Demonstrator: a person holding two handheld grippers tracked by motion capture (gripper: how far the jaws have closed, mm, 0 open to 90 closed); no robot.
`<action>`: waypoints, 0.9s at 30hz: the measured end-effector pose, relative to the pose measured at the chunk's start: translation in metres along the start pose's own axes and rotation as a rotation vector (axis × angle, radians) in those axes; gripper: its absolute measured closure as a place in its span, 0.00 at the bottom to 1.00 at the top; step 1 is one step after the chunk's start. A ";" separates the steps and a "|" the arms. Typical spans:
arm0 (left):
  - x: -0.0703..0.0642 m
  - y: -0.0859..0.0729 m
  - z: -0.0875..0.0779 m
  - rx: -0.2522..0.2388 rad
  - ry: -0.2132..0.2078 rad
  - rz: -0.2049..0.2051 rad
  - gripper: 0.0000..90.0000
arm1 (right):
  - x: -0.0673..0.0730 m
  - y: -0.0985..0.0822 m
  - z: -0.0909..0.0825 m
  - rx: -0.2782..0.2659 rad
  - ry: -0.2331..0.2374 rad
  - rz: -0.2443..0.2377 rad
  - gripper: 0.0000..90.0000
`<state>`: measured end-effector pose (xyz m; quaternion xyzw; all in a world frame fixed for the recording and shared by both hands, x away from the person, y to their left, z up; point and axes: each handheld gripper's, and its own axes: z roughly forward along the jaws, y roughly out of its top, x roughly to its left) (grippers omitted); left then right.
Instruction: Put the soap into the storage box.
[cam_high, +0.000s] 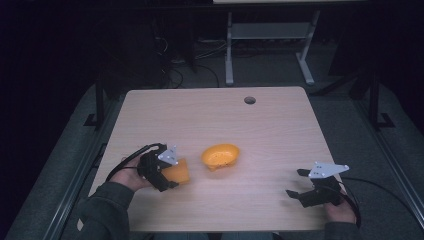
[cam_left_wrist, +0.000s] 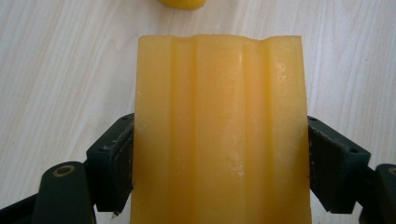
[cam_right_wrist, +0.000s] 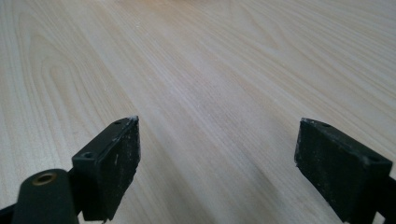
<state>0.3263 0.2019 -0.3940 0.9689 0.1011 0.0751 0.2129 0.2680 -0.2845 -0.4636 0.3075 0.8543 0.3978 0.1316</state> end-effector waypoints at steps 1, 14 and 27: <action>0.001 0.001 0.000 0.001 0.002 0.000 0.23 | 0.000 0.000 0.000 -0.002 0.000 0.000 0.15; 0.009 0.014 -0.008 0.011 0.014 0.025 0.23 | 0.001 0.001 0.000 -0.006 0.000 0.000 0.15; 0.015 0.031 -0.015 -0.004 0.012 0.040 0.23 | -0.003 -0.001 -0.005 -0.029 -0.017 0.002 0.15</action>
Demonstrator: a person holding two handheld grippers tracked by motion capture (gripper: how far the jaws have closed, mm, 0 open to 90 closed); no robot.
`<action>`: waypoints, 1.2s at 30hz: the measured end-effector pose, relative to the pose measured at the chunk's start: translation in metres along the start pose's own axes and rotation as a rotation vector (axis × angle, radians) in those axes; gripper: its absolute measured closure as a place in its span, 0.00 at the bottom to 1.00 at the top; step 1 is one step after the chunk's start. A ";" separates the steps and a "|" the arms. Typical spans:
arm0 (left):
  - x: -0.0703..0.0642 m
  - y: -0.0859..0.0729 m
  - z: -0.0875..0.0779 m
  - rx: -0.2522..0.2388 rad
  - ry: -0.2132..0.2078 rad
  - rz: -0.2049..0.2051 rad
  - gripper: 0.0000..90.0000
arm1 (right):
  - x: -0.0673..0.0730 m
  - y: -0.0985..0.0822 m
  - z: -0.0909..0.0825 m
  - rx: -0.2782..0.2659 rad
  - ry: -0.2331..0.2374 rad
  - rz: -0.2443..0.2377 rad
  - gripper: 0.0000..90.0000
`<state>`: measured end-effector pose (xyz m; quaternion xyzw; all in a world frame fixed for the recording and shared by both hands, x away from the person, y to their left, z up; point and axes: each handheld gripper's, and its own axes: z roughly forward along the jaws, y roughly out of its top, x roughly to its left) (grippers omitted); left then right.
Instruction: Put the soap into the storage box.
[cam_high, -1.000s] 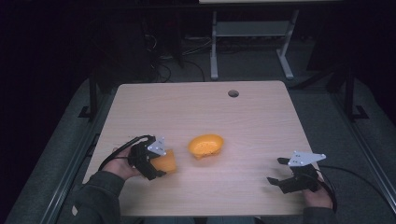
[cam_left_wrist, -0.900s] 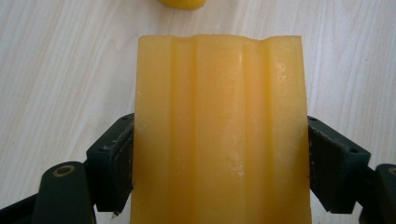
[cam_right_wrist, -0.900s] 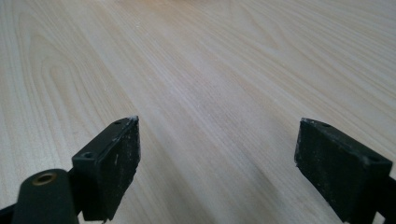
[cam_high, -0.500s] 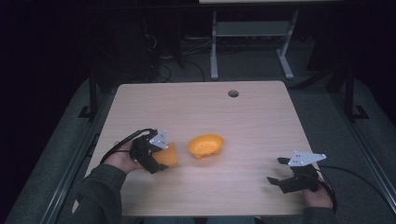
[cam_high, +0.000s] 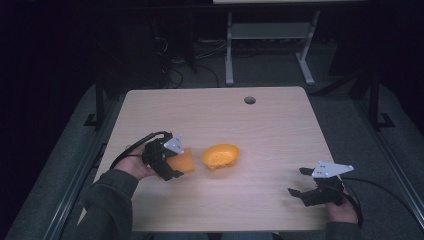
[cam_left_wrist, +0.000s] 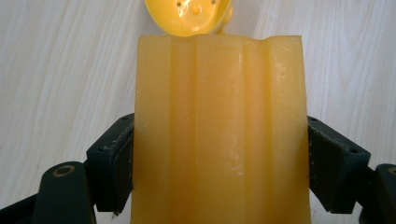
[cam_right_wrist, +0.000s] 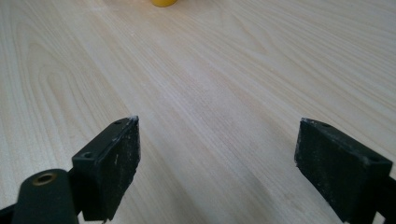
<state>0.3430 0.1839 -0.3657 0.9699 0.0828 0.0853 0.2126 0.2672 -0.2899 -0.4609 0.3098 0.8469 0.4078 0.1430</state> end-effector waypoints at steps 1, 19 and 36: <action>0.001 0.002 -0.001 0.005 0.001 0.006 0.23 | 0.000 0.000 0.000 0.002 0.001 -0.001 0.15; 0.012 0.030 0.001 -0.002 -0.005 0.041 0.23 | 0.001 0.001 0.001 0.007 0.011 -0.001 0.15; 0.019 0.058 0.013 0.004 -0.023 0.085 0.23 | 0.001 0.002 0.001 -0.003 0.016 0.000 0.15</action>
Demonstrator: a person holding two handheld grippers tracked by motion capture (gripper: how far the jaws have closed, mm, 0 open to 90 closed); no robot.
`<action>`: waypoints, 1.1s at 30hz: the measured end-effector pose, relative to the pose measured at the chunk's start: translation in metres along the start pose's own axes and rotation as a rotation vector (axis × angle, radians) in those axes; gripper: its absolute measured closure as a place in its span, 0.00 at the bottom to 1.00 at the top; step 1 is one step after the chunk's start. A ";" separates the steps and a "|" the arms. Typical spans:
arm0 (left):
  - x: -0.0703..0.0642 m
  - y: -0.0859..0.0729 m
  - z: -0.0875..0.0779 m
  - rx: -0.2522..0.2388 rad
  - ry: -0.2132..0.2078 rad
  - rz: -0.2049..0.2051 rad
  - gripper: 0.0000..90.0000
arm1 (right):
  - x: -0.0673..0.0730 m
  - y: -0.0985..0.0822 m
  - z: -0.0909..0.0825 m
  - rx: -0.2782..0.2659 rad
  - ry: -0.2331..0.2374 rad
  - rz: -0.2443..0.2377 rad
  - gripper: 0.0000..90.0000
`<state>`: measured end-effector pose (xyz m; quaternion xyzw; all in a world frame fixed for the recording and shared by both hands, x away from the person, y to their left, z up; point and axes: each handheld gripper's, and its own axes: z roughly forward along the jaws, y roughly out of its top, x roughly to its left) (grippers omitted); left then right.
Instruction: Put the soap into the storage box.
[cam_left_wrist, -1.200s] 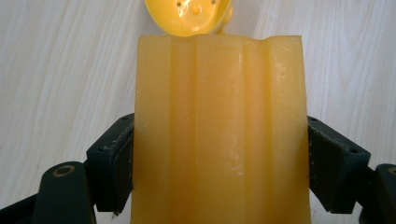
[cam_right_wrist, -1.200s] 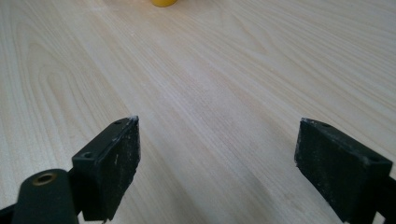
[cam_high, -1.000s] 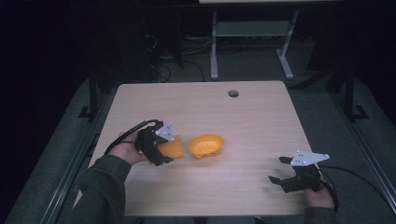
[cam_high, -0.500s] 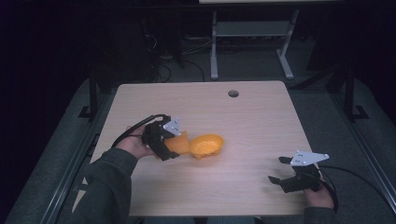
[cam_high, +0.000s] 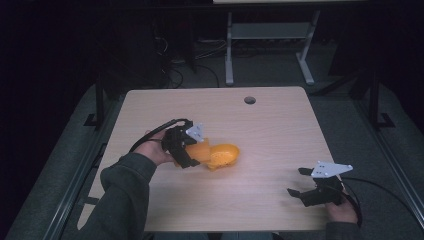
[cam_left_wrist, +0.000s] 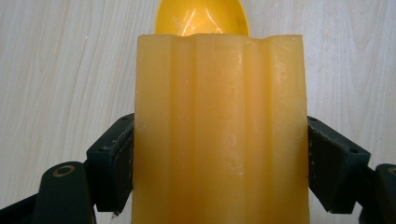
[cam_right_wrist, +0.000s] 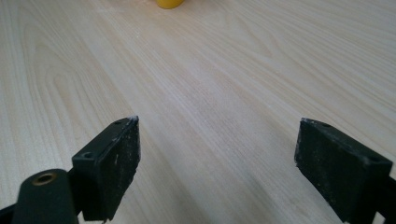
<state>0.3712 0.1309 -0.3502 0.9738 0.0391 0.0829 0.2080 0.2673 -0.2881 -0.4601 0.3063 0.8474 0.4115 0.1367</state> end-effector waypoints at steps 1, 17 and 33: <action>0.002 0.003 0.001 -0.009 -0.006 0.001 0.23 | 0.000 0.000 0.000 -0.001 0.000 0.002 0.15; 0.011 0.022 0.012 -0.023 -0.023 0.014 0.23 | 0.001 0.001 -0.001 -0.013 0.009 -0.008 0.15; 0.016 0.043 0.027 -0.028 -0.049 0.041 0.23 | 0.000 0.001 -0.002 -0.019 0.009 -0.002 0.15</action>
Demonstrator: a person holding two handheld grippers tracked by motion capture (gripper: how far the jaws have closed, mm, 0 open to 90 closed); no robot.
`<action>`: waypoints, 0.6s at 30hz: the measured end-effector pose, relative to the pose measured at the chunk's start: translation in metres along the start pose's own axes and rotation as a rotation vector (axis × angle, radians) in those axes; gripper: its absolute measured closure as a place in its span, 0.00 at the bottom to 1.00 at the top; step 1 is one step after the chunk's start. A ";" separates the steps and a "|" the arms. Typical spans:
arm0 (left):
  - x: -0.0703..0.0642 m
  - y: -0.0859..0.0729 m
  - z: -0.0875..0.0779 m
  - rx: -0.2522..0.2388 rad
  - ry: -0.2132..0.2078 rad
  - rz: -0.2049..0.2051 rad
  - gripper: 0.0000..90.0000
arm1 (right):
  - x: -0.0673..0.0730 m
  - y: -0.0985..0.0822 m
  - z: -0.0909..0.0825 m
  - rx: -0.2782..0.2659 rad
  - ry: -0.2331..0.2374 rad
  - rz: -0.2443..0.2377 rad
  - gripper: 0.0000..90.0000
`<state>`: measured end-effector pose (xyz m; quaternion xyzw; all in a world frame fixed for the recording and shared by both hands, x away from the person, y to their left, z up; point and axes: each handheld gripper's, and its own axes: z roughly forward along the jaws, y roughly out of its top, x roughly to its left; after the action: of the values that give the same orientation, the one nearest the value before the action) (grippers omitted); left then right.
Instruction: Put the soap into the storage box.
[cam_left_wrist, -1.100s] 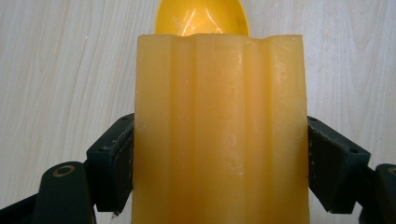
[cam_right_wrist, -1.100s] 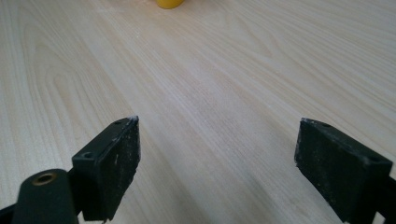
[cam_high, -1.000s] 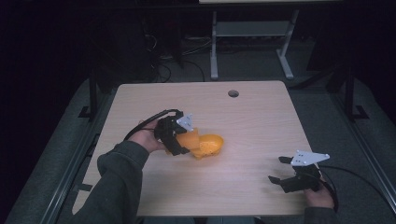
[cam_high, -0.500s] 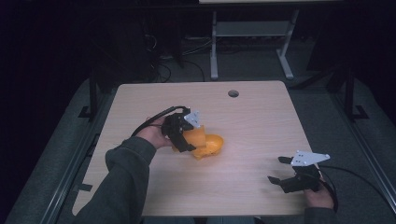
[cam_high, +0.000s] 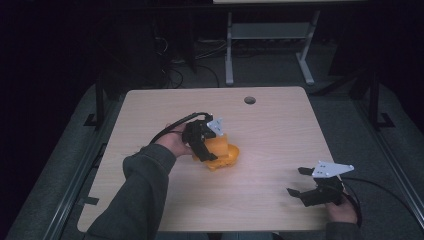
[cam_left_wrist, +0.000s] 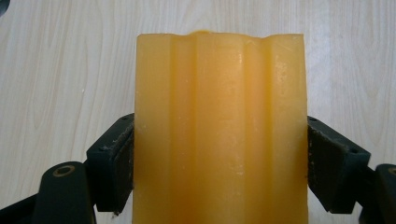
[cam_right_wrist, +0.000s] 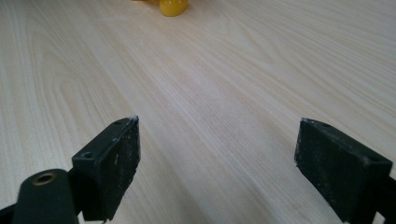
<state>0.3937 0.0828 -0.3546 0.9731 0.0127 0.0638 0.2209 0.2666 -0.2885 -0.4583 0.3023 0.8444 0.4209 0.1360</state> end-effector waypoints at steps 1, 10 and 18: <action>0.000 0.001 0.001 0.000 -0.003 0.001 0.23 | 0.000 0.000 0.000 -0.001 -0.001 0.000 0.15; 0.002 0.009 0.011 0.004 -0.019 0.009 0.23 | 0.001 0.001 -0.001 -0.011 -0.001 -0.005 0.15; 0.006 0.011 0.018 0.013 -0.025 0.003 0.23 | 0.002 0.001 0.001 0.001 0.005 -0.010 0.15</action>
<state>0.4016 0.0651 -0.3652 0.9753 0.0090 0.0520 0.2144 0.2665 -0.2863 -0.4578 0.2968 0.8466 0.4204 0.1358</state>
